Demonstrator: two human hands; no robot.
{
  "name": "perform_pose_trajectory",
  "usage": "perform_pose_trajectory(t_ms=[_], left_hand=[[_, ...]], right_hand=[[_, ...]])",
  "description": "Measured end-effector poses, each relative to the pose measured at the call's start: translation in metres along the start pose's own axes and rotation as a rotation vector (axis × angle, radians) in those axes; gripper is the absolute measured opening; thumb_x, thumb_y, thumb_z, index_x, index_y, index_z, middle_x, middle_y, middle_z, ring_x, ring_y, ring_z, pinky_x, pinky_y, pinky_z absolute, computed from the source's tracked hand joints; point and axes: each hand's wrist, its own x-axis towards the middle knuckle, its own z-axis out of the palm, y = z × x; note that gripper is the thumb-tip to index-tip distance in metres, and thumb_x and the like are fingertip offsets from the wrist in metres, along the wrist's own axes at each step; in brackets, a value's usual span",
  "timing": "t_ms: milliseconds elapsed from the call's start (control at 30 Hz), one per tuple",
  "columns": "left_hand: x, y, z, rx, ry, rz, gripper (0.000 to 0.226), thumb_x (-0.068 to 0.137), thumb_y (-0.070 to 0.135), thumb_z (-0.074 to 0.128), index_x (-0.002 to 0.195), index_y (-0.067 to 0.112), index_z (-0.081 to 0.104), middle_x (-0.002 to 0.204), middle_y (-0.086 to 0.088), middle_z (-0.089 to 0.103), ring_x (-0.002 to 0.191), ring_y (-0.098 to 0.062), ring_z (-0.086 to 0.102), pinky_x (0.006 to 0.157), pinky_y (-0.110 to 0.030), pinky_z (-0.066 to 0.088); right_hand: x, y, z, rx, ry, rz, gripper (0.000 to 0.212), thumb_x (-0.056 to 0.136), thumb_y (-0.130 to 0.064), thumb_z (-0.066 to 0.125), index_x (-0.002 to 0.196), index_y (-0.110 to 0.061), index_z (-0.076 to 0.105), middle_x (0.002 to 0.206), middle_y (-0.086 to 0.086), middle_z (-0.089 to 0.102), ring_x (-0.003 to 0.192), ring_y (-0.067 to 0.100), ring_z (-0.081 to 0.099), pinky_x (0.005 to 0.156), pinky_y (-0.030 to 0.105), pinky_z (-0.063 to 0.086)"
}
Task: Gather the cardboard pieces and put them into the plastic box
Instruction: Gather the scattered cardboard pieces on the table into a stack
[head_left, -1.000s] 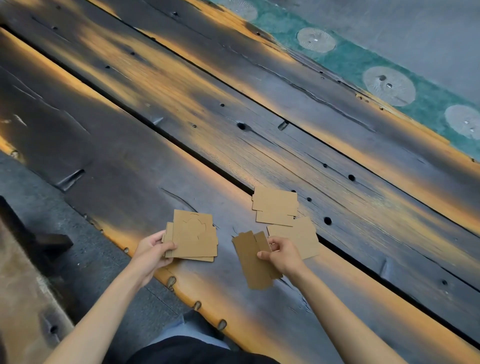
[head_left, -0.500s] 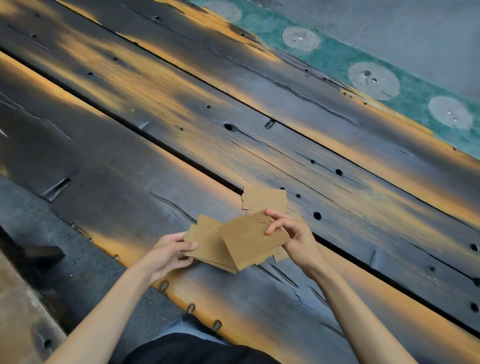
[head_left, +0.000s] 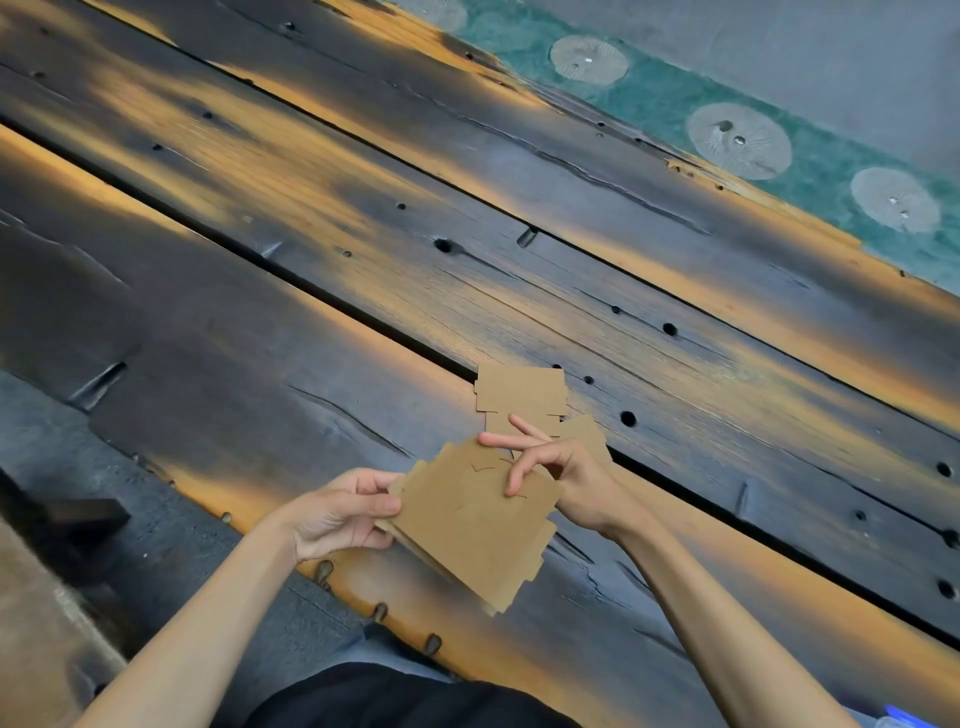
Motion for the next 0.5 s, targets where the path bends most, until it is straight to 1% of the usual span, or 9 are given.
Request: perform_pose_trajectory(t_ms=[67,100,133,200,267,333,400,467,500], left_hand=[[0.000,-0.001,0.000,0.027,-0.030,-0.038,0.068,0.085,0.015,0.079,0.137,-0.015,0.047,0.108,-0.017,0.069,0.091,-0.023,0.067,0.080,-0.032,0.054],[0.000,-0.002,0.000,0.035,-0.048,-0.052,0.067,0.086,0.014,0.078,0.137,-0.015,0.046,0.109,-0.016,0.069,0.091,-0.023,0.067,0.081,-0.032,0.054],[0.000,-0.004,0.000,0.040,-0.060,-0.063,0.066,0.087,0.014,0.076,0.137,-0.015,0.046,0.109,-0.016,0.069,0.092,-0.023,0.067,0.081,-0.032,0.055],[0.001,-0.008,0.000,0.047,-0.059,-0.085,0.062,0.088,0.014,0.075,0.137,-0.014,0.048,0.110,-0.015,0.069,0.092,-0.023,0.066,0.079,-0.032,0.054],[0.002,-0.013,0.001,0.049,-0.051,-0.087,0.056,0.091,0.012,0.071,0.138,-0.010,0.050,0.111,-0.014,0.070,0.093,-0.023,0.067,0.078,-0.032,0.054],[0.003,-0.019,0.000,0.029,-0.018,-0.074,0.051,0.092,0.009,0.068,0.139,-0.006,0.052,0.112,-0.013,0.070,0.094,-0.023,0.067,0.076,-0.031,0.054],[0.005,-0.022,-0.002,0.010,0.028,-0.058,0.051,0.092,0.008,0.067,0.140,-0.003,0.053,0.112,-0.013,0.069,0.094,-0.023,0.066,0.074,-0.030,0.054],[0.007,-0.023,-0.005,-0.001,0.062,-0.049,0.051,0.091,0.007,0.068,0.139,-0.002,0.054,0.113,-0.014,0.070,0.095,-0.023,0.067,0.074,-0.031,0.054],[0.008,-0.023,-0.006,-0.010,0.074,-0.045,0.050,0.091,0.007,0.068,0.138,-0.002,0.055,0.113,-0.014,0.070,0.094,-0.023,0.067,0.073,-0.031,0.055]], right_hand=[[0.002,0.000,0.000,0.005,-0.054,-0.007,0.032,0.090,-0.007,0.075,0.077,-0.036,0.076,0.141,-0.015,0.061,0.152,0.000,0.018,0.115,0.015,0.026],[0.003,0.000,0.000,0.005,-0.074,-0.007,0.032,0.090,-0.008,0.075,0.077,-0.037,0.076,0.141,-0.015,0.061,0.153,0.000,0.017,0.115,0.015,0.026],[0.004,0.001,0.000,0.004,-0.093,-0.004,0.031,0.091,-0.010,0.074,0.077,-0.037,0.076,0.142,-0.015,0.061,0.153,0.000,0.017,0.117,0.018,0.025],[0.007,0.005,0.000,0.007,-0.131,0.006,0.027,0.091,-0.011,0.074,0.078,-0.035,0.077,0.142,-0.015,0.061,0.153,0.001,0.016,0.121,0.029,0.023],[0.009,0.011,0.003,0.003,-0.155,0.013,0.025,0.091,-0.011,0.074,0.079,-0.033,0.077,0.142,-0.015,0.060,0.153,0.000,0.016,0.122,0.035,0.021],[0.012,0.017,0.006,0.006,-0.140,0.027,0.024,0.091,-0.010,0.074,0.081,-0.032,0.079,0.142,-0.016,0.060,0.152,-0.001,0.018,0.122,0.035,0.022],[0.017,0.024,0.006,0.004,-0.106,0.037,0.023,0.091,-0.010,0.074,0.086,-0.032,0.081,0.141,-0.017,0.061,0.152,0.000,0.021,0.121,0.031,0.026],[0.023,0.031,0.007,0.016,-0.067,0.045,0.025,0.091,-0.007,0.074,0.094,-0.031,0.081,0.139,-0.015,0.063,0.150,0.002,0.029,0.118,0.027,0.033],[0.026,0.033,0.007,0.044,-0.040,0.052,0.027,0.092,-0.005,0.072,0.101,-0.029,0.080,0.137,-0.014,0.064,0.147,0.003,0.036,0.116,0.026,0.037]])
